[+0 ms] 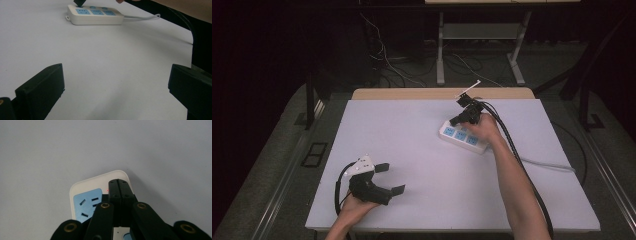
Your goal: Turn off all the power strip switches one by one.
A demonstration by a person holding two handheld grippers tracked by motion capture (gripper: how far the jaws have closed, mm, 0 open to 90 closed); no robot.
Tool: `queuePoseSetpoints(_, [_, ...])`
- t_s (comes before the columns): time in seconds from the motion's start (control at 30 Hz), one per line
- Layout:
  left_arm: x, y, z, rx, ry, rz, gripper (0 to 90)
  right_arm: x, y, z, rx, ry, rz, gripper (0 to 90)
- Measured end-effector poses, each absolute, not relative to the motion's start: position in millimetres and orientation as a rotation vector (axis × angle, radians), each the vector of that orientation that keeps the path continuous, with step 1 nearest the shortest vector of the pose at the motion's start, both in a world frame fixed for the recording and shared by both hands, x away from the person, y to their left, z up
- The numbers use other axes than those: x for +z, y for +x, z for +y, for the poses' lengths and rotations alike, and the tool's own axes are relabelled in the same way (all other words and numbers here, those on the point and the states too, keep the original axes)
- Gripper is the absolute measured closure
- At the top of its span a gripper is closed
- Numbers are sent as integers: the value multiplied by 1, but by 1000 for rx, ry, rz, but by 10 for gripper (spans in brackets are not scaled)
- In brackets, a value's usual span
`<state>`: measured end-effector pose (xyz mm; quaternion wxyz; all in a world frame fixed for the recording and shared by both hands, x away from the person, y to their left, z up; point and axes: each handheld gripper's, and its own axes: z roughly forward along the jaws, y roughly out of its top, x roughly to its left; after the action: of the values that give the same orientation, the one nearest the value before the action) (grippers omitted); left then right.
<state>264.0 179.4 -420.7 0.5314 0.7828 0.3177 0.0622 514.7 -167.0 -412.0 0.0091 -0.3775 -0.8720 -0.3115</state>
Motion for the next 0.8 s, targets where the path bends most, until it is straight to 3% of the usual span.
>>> queuePoseSetpoints(0.8, [-420, 263, 178, 155, 1878, 748, 0, -413, 511, -165, -979, -1169, -2773, 900])
